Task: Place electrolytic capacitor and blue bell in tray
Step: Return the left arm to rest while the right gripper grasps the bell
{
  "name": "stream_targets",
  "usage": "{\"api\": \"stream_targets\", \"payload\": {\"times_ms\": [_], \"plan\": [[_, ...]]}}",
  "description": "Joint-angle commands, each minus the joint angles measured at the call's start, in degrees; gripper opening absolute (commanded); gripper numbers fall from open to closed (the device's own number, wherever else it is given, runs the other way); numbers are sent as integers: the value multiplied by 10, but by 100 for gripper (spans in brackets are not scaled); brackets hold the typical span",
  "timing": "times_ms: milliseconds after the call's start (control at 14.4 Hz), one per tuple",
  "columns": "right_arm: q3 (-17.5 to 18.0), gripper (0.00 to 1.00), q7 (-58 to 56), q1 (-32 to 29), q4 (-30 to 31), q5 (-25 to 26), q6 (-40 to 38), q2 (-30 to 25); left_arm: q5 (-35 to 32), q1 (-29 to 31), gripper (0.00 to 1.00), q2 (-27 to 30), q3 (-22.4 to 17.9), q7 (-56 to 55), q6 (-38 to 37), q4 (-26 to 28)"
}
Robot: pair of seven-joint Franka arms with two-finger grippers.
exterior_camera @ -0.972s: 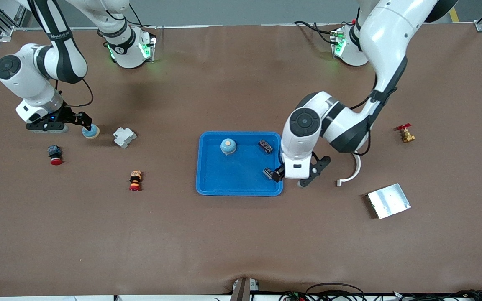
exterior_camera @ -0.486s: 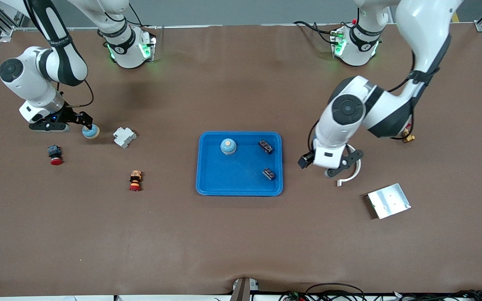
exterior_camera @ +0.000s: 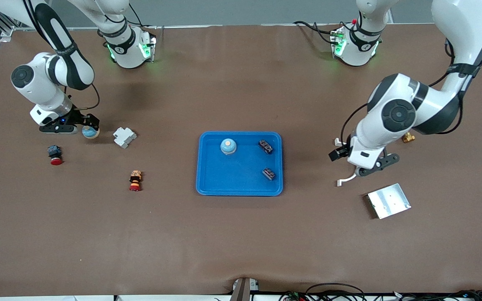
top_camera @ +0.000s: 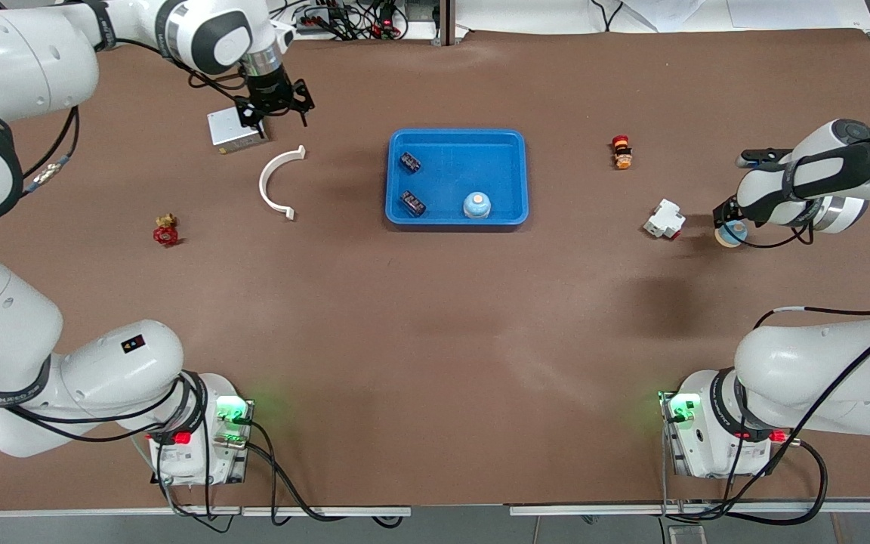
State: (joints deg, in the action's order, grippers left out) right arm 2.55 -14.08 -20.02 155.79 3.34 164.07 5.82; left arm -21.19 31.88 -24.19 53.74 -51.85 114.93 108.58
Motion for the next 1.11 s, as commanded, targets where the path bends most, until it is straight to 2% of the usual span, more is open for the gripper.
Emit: {"api": "stream_targets", "payload": {"times_ms": [0, 208, 417, 903, 972, 1042], "plan": [[10, 100, -9, -15, 9, 1, 27, 16, 9, 44, 100, 18, 12, 56, -10, 12], [10, 100, -9, -15, 9, 1, 27, 16, 8, 103, 100, 20, 12, 140, -19, 12], [10, 100, -9, -15, 9, 1, 27, 18, 8, 135, 100, 22, 12, 204, -43, 9], [10, 100, -17, -16, 8, 1, 28, 19, 10, 152, 100, 25, 10, 253, -61, -6], [10, 100, -17, -15, 8, 1, 28, 19, 17, 144, 100, 24, 7, 259, -66, -12], [10, 100, -17, -16, 8, 1, 27, 19, 26, 124, 100, 26, -16, 262, -66, -14]]}}
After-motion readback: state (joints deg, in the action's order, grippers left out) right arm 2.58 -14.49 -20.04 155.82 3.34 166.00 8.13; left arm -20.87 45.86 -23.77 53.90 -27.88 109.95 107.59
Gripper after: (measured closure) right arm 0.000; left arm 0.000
